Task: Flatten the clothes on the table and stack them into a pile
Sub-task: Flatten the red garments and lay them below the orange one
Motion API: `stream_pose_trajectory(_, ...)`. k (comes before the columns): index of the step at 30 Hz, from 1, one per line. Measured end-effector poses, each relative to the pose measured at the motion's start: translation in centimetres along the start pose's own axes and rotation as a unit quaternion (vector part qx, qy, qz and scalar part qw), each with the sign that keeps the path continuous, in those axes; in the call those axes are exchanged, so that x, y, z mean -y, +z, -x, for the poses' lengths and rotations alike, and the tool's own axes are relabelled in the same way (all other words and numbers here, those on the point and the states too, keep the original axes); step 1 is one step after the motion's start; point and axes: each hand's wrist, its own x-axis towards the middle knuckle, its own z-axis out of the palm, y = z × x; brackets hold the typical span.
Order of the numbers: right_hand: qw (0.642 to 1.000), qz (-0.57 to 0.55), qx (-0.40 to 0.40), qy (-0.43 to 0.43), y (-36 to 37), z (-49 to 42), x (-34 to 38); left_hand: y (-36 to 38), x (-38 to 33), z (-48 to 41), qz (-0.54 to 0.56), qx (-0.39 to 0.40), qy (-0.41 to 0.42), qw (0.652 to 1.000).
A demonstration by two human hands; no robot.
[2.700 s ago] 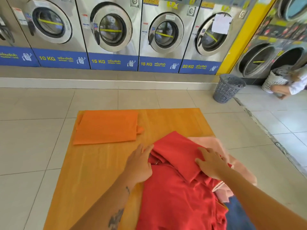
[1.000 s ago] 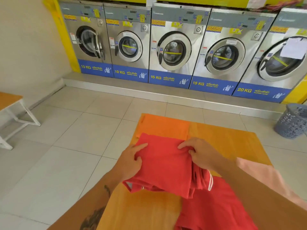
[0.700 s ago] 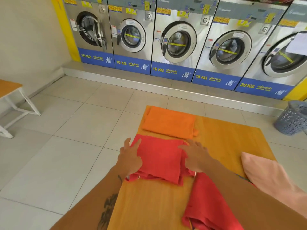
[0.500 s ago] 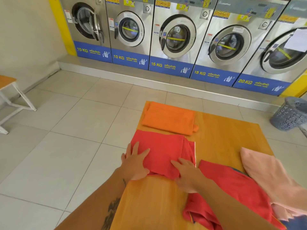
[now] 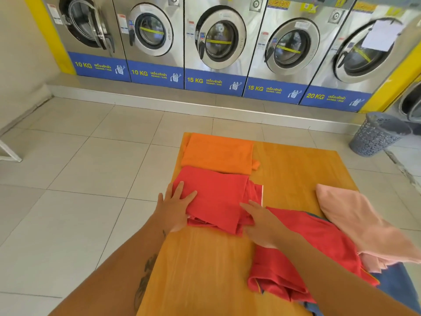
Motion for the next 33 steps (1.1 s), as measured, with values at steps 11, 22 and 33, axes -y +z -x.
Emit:
stream_pose_trajectory(11,0.985,0.018,-0.04,0.164,-6.5,5.9,-13.3,1.1,-12.8,5.6,0.264,-0.106,0.104,0.953)
stream_pose_trajectory(22,0.977,0.184,-0.051,0.096,-3.6,8.0,-16.5,4.2,-23.1,3.7,0.308,0.036,0.013,0.951)
stream_pose_trajectory(33,0.993,0.114,-0.04,0.004,-6.4,8.2,-18.4,2.4,-26.9,5.0,0.502,-0.02,-0.056,0.863)
